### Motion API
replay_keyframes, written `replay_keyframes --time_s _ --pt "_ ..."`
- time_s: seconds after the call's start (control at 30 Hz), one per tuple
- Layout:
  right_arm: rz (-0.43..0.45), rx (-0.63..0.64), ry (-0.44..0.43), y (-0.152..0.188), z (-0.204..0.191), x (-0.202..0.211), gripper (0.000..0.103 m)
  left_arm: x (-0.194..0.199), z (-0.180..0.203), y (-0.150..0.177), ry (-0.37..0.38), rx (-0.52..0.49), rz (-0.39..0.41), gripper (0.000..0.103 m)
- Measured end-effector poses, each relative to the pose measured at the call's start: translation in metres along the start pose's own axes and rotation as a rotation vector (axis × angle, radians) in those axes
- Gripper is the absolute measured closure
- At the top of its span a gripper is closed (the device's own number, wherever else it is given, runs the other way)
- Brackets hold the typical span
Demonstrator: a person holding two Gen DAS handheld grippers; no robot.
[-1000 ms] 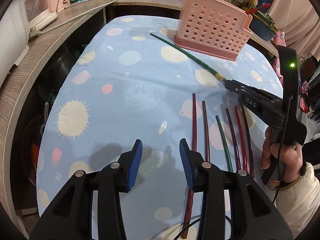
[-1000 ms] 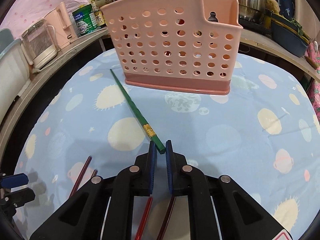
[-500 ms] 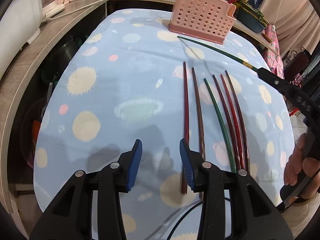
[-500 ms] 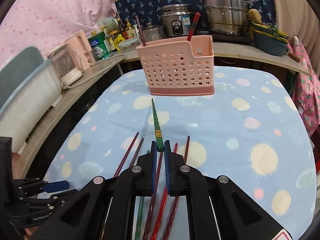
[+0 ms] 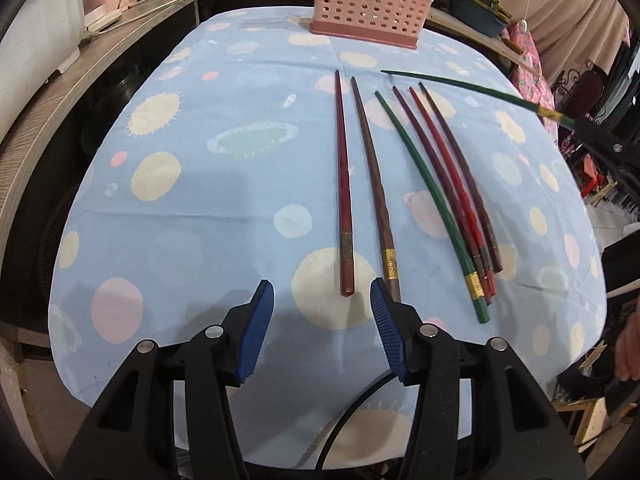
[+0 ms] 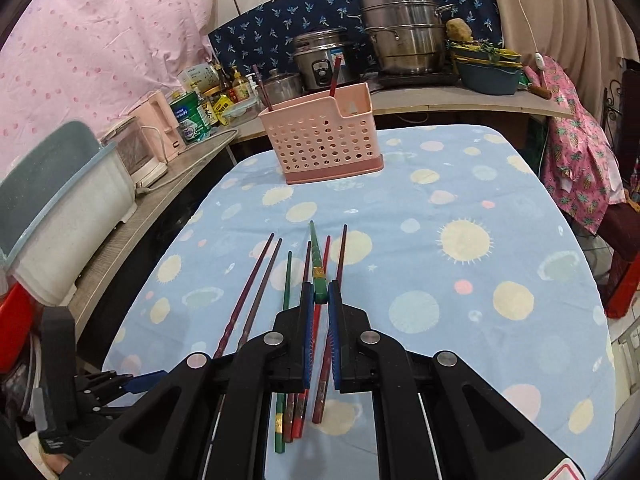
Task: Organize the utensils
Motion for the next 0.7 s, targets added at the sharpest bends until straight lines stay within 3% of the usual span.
replay_keyframes --time_s 0.23,0.47,0.7 --pt "0.004 -0.017 0.015 0.010 0.008 0.012 0.096 -0.014 0.005 -0.002 -0.009 -0.014 0.011 0.058" --pt "0.013 -0.021 0.020 0.007 0.006 0.016 0.096 -0.016 0.004 -0.007 0.011 -0.015 0.012 0.095" --pt "0.043 -0.031 0.016 -0.007 0.005 0.023 0.096 0.004 0.007 -0.015 0.046 -0.008 0.029 0.096"
Point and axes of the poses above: each gripper's, at about its wrist camera, not at the fingertips, and x roughly against the way its jaws point, z to its right, y to its underside, the point moved 8 cm from there along -x, roughly the way its jaws point, and after that the axes turned 2 degrees about x, right-handed, at the moved point
